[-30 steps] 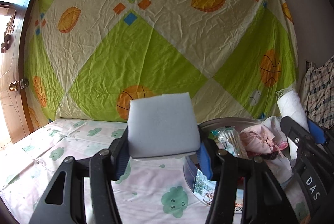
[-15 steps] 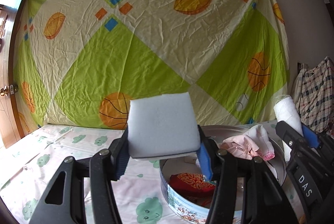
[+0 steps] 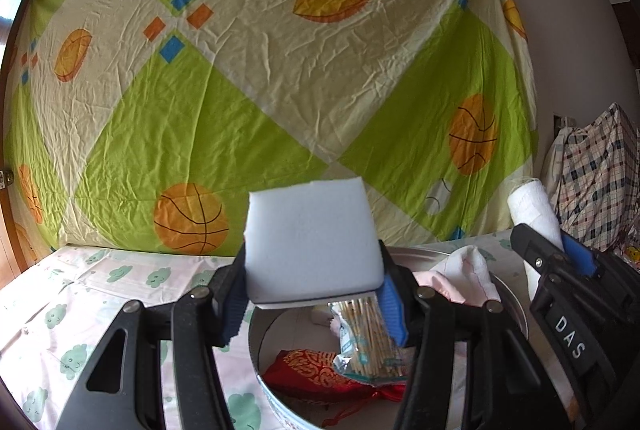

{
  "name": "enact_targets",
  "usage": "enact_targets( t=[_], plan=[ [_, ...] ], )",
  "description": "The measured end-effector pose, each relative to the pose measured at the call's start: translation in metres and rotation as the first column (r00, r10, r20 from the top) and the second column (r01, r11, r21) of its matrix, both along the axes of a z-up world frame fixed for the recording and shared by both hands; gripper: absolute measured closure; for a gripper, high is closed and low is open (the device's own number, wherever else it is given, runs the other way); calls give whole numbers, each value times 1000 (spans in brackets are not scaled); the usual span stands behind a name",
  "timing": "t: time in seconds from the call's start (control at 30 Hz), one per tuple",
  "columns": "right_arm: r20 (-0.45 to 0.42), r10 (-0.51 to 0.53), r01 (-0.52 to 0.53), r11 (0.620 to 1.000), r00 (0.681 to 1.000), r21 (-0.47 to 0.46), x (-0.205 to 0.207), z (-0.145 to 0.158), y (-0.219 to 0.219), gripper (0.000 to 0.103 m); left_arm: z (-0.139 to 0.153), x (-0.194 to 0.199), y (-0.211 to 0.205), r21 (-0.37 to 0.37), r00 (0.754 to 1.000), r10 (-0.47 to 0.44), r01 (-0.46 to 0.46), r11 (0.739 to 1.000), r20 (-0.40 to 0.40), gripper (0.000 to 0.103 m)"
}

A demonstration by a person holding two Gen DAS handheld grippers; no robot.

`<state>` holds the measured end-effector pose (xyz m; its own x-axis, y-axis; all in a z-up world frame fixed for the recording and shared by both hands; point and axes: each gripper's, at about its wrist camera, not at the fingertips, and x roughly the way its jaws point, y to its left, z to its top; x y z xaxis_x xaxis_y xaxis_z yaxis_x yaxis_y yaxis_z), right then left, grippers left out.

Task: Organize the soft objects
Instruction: 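Lower the sponge and towel roll into the tin and open both tools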

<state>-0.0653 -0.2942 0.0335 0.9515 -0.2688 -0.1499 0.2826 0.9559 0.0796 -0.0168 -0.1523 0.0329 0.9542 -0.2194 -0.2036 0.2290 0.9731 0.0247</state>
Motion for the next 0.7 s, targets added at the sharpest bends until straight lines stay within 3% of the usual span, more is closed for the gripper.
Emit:
enact_targets(
  t=[0.43, 0.7],
  plan=[
    [-39, -6, 6, 1000, 999, -10, 25, 2, -11, 70, -6, 19, -23, -15, 998, -40, 39, 999, -54, 48],
    [-137, 10, -9, 1000, 991, 12, 59, -6, -21, 70, -14, 38, -28, -10, 992, -32, 31, 999, -122, 48]
  ],
)
